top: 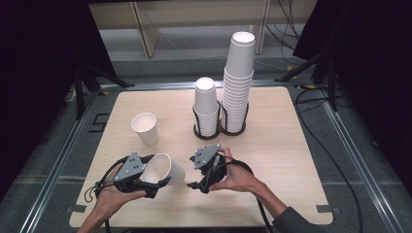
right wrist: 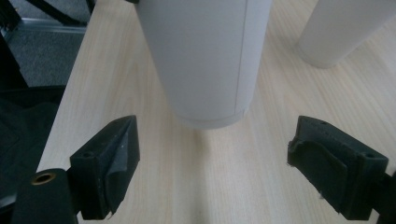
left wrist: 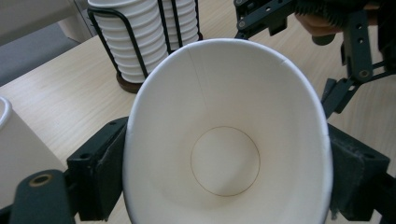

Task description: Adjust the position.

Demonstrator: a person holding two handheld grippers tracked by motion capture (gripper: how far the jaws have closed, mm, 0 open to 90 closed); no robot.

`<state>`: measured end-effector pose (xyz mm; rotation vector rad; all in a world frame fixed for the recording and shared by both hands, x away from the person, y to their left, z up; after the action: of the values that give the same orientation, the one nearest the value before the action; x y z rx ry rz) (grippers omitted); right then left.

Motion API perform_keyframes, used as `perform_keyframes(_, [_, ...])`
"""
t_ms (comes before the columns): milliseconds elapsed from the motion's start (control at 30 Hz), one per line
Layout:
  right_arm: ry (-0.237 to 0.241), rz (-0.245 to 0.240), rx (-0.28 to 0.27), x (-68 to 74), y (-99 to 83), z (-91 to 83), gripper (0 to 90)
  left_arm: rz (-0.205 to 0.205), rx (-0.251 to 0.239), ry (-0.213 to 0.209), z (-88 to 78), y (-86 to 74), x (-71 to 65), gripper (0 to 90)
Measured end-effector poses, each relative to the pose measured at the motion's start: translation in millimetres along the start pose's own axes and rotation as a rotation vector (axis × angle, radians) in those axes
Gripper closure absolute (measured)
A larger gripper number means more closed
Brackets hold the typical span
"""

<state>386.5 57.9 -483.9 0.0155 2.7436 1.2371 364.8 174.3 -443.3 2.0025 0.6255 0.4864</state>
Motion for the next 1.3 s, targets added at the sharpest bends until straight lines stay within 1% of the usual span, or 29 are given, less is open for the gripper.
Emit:
perform_keyframes(33, [0.000, 0.000, 0.000, 0.0, 0.0, 0.0, 15.9, 0.000, 0.000, 0.000, 0.0, 0.0, 0.0, 13.9])
perform_keyframes(67, [-0.002, -0.005, -0.005, -0.6, 1.0, -0.4, 15.9, 0.017, 0.012, -0.007, 0.0, 0.7, -0.4, 13.9])
perform_keyframes(100, [0.006, 0.003, -0.011, 0.9, 2.6, -0.6, 15.9, 0.025, 0.021, -0.009, 0.4, 3.3, -2.4, 13.9])
perform_keyframes(167, [0.006, 0.003, -0.008, 1.3, 2.9, -0.7, 15.9, 0.028, 0.015, -0.018, 2.2, 5.2, -3.6, 13.9])
perform_keyframes(200, [0.006, 0.002, -0.011, 1.1, 3.7, -1.3, 15.9, 0.037, 0.037, -0.013, 2.2, 6.0, -3.1, 13.9])
perform_keyframes(300, [0.006, 0.004, -0.006, 1.0, 2.8, -2.1, 15.9, 0.036, 0.032, -0.012, 4.8, 8.0, -0.8, 13.9])
perform_keyframes(333, [0.004, 0.007, -0.005, 1.0, 2.0, -2.4, 15.9, 0.037, 0.049, -0.002, 4.7, 7.5, 1.9, 13.9])
perform_keyframes(367, [0.003, 0.011, 0.000, 0.8, -0.9, -3.5, 15.9, 0.039, 0.065, 0.017, 6.7, 7.8, 7.6, 13.9])
perform_keyframes(433, [-0.001, 0.017, 0.002, 0.6, -2.6, -4.4, 15.9, 0.035, 0.065, 0.020, 8.5, 8.5, 9.8, 13.9])
perform_keyframes(467, [-0.006, 0.020, 0.002, -0.9, -5.7, -6.7, 16.0, 0.035, 0.070, 0.034, 11.8, 10.0, 14.5, 13.9])
perform_keyframes(500, [-0.011, 0.025, 0.001, -1.7, -7.1, -8.1, 16.0, 0.032, 0.082, 0.037, 12.5, 10.2, 16.1, 13.9])
perform_keyframes(567, [-0.012, 0.028, 0.002, -2.3, -8.8, -9.8, 16.0, 0.034, 0.083, 0.039, 14.7, 11.1, 17.5, 13.9])
perform_keyframes(600, [-0.022, 0.035, 0.002, -3.8, -12.3, -13.2, 16.1, 0.034, 0.090, 0.046, 16.4, 11.5, 18.8, 13.9])
perform_keyframes(633, [-0.026, 0.043, 0.002, -4.2, -14.3, -15.0, 16.1, 0.043, 0.098, 0.039, 18.3, 11.7, 20.4, 13.9])
perform_keyframes(667, [-0.026, 0.043, 0.002, -4.2, -14.3, -15.0, 16.1, 0.043, 0.108, 0.048, 19.2, 11.8, 21.9, 13.9])
perform_keyframes(700, [-0.035, 0.058, 0.003, -4.7, -18.7, -18.7, 16.2, 0.048, 0.127, 0.055, 22.1, 11.7, 24.8, 13.9])
perform_keyframes(767, [-0.038, 0.055, 0.004, -5.1, -21.0, -20.3, 16.2, 0.045, 0.125, 0.059, 24.6, 12.1, 25.8, 13.9])
perform_keyframes(833, [-0.046, 0.065, 0.006, -4.9, -28.6, -24.9, 16.4, 0.057, 0.150, 0.074, 28.7, 11.7, 29.8, 13.9])
perform_keyframes(867, [-0.049, 0.070, 0.009, -4.5, -31.6, -26.5, 16.4, 0.057, 0.150, 0.074, 28.7, 11.7, 29.8, 13.9])
perform_keyframes(933, [-0.052, 0.083, 0.015, -3.5, -37.7, -29.2, 16.5, 0.051, 0.153, 0.083, 33.0, 13.9, 34.6, 13.9])
perform_keyframes(967, [-0.052, 0.083, 0.015, -3.5, -37.7, -29.2, 16.5, 0.051, 0.153, 0.083, 33.0, 13.9, 34.6, 13.9])
perform_keyframes(1000, [-0.058, 0.092, 0.021, -3.4, -44.0, -31.7, 16.5, 0.041, 0.158, 0.088, 36.0, 15.6, 37.8, 13.9])
perform_keyframes(1033, [-0.065, 0.096, 0.022, -3.7, -46.7, -32.9, 16.5, 0.049, 0.171, 0.091, 36.7, 15.5, 40.7, 13.9])
perform_keyframes(1100, [-0.068, 0.100, 0.024, -3.5, -49.2, -34.5, 16.5, 0.051, 0.180, 0.097, 38.1, 15.5, 43.4, 13.9])
perform_keyframes(1133, [-0.070, 0.106, 0.024, -2.9, -51.2, -36.0, 16.6, 0.063, 0.195, 0.101, 39.0, 15.1, 47.1, 13.9])
perform_keyframes(1167, [-0.074, 0.106, 0.026, -2.6, -53.1, -37.5, 16.6, 0.047, 0.183, 0.102, 41.3, 16.2, 48.0, 13.9])
perform_keyframes(1200, [-0.080, 0.114, 0.027, -2.0, -56.7, -39.9, 16.8, 0.043, 0.187, 0.110, 44.6, 16.2, 52.3, 13.9])
perform_keyframes(1267, [-0.080, 0.119, 0.037, -0.3, -60.8, -41.0, 16.8, 0.042, 0.195, 0.116, 46.1, 15.6, 54.5, 13.9])
perform_keyframes(1300, [-0.086, 0.121, 0.038, -0.2, -62.2, -41.4, 16.8, 0.033, 0.196, 0.119, 50.3, 15.2, 57.9, 13.9])
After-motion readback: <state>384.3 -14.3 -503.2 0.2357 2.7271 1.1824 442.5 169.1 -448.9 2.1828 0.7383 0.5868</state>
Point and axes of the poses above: each handheld gripper's, and its own axes: z roughly forward along the jaws, y roughly out of its top, x roughly to its left, the point moved 10 cm from there along z, roughly forward along the jaws
